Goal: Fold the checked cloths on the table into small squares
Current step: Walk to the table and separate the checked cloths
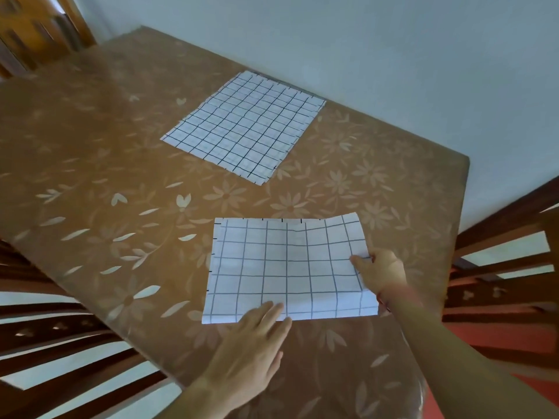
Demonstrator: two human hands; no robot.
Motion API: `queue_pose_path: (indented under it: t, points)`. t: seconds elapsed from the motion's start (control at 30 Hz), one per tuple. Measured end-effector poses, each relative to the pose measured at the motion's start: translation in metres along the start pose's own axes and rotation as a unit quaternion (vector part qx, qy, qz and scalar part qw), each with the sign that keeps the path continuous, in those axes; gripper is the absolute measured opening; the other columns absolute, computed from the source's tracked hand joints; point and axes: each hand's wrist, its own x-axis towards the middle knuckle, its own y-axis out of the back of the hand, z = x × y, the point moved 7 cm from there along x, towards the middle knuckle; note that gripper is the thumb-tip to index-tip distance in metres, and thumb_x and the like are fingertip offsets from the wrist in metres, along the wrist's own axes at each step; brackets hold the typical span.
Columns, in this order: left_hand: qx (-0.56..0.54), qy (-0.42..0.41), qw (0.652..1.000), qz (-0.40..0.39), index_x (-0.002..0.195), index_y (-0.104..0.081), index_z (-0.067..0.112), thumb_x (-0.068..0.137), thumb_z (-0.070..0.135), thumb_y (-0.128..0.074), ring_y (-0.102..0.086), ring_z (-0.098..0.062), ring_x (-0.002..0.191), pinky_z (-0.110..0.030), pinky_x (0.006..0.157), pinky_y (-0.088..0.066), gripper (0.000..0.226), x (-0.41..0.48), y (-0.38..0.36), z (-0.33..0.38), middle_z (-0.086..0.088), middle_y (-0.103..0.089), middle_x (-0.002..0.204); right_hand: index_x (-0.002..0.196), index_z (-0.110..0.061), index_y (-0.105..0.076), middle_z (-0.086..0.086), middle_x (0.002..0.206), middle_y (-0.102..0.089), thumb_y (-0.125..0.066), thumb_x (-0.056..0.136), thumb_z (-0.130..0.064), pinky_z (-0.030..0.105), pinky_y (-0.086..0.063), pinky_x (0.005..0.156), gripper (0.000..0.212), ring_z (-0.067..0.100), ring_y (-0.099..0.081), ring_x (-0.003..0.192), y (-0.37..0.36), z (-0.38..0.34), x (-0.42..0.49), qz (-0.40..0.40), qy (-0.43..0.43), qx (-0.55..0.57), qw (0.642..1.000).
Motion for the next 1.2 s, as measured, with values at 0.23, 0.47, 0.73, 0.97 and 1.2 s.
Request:
queue_pose_path:
  t: [0.23, 0.47, 0.73, 0.97, 1.2]
  points:
    - [0.022, -0.006, 1.0, -0.021, 0.13, -0.058, 0.015, 0.082, 0.039, -0.064, -0.048, -0.02, 0.133, -0.037, 0.104, -0.045, 0.055, -0.004, -0.023, 0.003, -0.006, -0.047, 0.147, 0.089, -0.017, -0.066, 0.002, 0.076, -0.065, -0.064, 0.084, -0.033, 0.033, -0.054, 0.072, 0.017, 0.028, -0.063, 0.08, -0.011, 0.001, 0.01, 0.009, -0.02, -0.028, 0.999]
    - [0.019, 0.03, 0.999, -0.023, 0.137, -0.053, 0.011, 0.091, 0.038, -0.038, -0.043, -0.02, 0.137, -0.039, 0.107, -0.042, 0.055, -0.006, -0.029, -0.005, -0.007, -0.043, 0.15, 0.126, -0.007, -0.053, 0.016, 0.109, -0.056, -0.064, 0.086, -0.035, 0.045, -0.049, 0.08, 0.05, 0.035, -0.055, 0.099, -0.013, -0.016, -0.023, 0.122, 0.142, -0.138, 0.973]
    - [0.017, 0.069, 0.997, -0.016, 0.139, -0.05, 0.004, 0.094, 0.035, -0.033, -0.041, -0.022, 0.138, -0.039, 0.11, -0.037, 0.057, -0.012, -0.028, -0.001, -0.012, -0.044, 0.149, 0.136, -0.008, -0.051, 0.014, 0.144, -0.047, -0.043, 0.092, -0.027, 0.042, -0.044, 0.104, 0.049, 0.028, -0.044, 0.135, -0.101, -0.029, -0.148, 0.025, 0.377, -0.217, 0.9]
    - [-0.006, 0.089, 0.996, -0.024, 0.144, -0.042, 0.003, 0.093, 0.036, -0.027, -0.037, -0.022, 0.14, -0.041, 0.108, -0.04, 0.062, -0.017, -0.033, 0.0, -0.012, -0.04, 0.151, 0.148, -0.002, -0.031, 0.015, 0.155, -0.028, -0.041, 0.096, -0.024, 0.044, -0.033, 0.113, 0.058, 0.025, -0.023, 0.146, -0.143, -0.022, -0.173, -0.06, 0.404, -0.265, 0.874]
    - [0.02, 0.155, 0.988, -0.02, 0.139, -0.047, -0.002, 0.097, 0.034, -0.027, -0.04, -0.027, 0.139, -0.041, 0.111, -0.036, 0.059, -0.036, -0.037, -0.025, -0.017, -0.042, 0.149, 0.145, 0.0, -0.035, 0.017, 0.154, -0.029, -0.032, 0.098, -0.032, 0.044, -0.034, 0.112, 0.057, 0.027, -0.025, 0.145, -0.144, -0.022, -0.172, -0.071, 0.39, -0.299, 0.868]
